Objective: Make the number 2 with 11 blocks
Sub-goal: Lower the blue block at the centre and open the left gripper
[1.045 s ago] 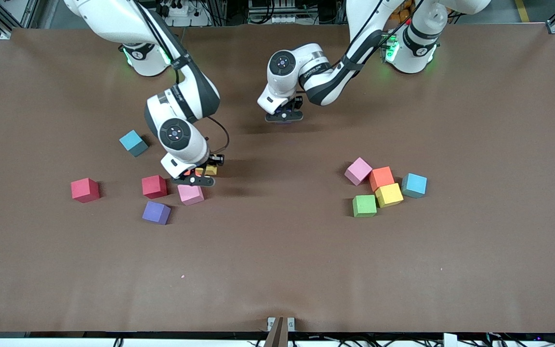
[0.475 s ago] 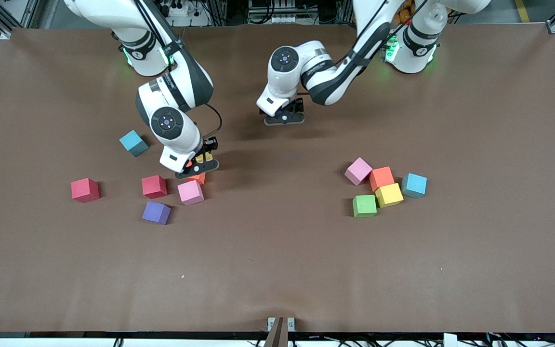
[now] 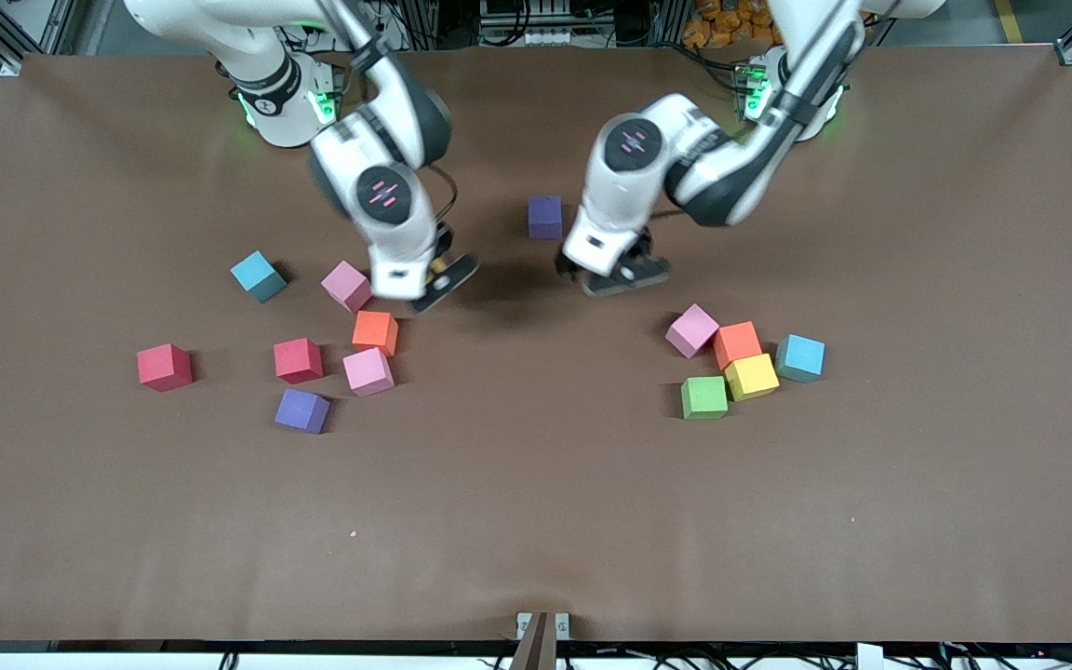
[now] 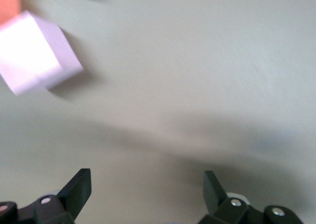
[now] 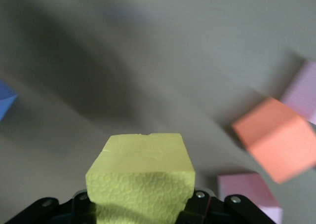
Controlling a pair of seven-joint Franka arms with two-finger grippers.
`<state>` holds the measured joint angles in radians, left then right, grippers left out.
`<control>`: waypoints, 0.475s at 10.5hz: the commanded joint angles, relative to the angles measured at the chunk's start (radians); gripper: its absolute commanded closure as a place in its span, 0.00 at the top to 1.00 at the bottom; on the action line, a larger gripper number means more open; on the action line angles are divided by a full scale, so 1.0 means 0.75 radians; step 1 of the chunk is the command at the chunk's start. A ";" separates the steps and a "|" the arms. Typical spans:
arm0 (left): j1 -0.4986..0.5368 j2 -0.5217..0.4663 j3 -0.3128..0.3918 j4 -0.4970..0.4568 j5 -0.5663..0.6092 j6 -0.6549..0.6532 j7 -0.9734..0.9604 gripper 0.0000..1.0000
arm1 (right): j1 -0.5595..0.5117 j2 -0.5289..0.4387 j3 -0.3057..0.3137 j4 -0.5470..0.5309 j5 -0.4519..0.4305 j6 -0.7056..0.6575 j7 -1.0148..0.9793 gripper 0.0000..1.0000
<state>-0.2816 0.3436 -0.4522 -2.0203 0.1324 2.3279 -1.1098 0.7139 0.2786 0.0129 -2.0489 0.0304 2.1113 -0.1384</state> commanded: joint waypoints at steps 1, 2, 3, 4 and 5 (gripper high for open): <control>0.152 -0.016 -0.017 -0.018 0.022 -0.070 -0.011 1.00 | 0.156 -0.048 -0.003 -0.037 -0.049 0.014 -0.144 0.07; 0.235 -0.008 -0.019 -0.018 0.012 -0.091 -0.029 1.00 | 0.222 -0.044 -0.005 -0.044 -0.079 0.026 -0.206 0.07; 0.263 0.018 -0.019 -0.016 0.010 -0.089 -0.078 1.00 | 0.249 -0.044 -0.003 -0.084 -0.142 0.091 -0.253 0.07; 0.263 0.039 -0.015 -0.014 0.014 -0.089 -0.174 1.00 | 0.253 -0.062 -0.003 -0.153 -0.171 0.209 -0.365 0.07; 0.305 0.041 -0.015 -0.018 0.022 -0.089 -0.195 1.00 | 0.259 -0.069 -0.003 -0.201 -0.171 0.301 -0.481 0.07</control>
<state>-0.0730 0.3684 -0.4505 -2.0311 0.1323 2.2698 -1.1905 0.9099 0.2722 0.0179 -2.1153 -0.0748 2.2551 -0.3859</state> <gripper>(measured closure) 0.000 0.441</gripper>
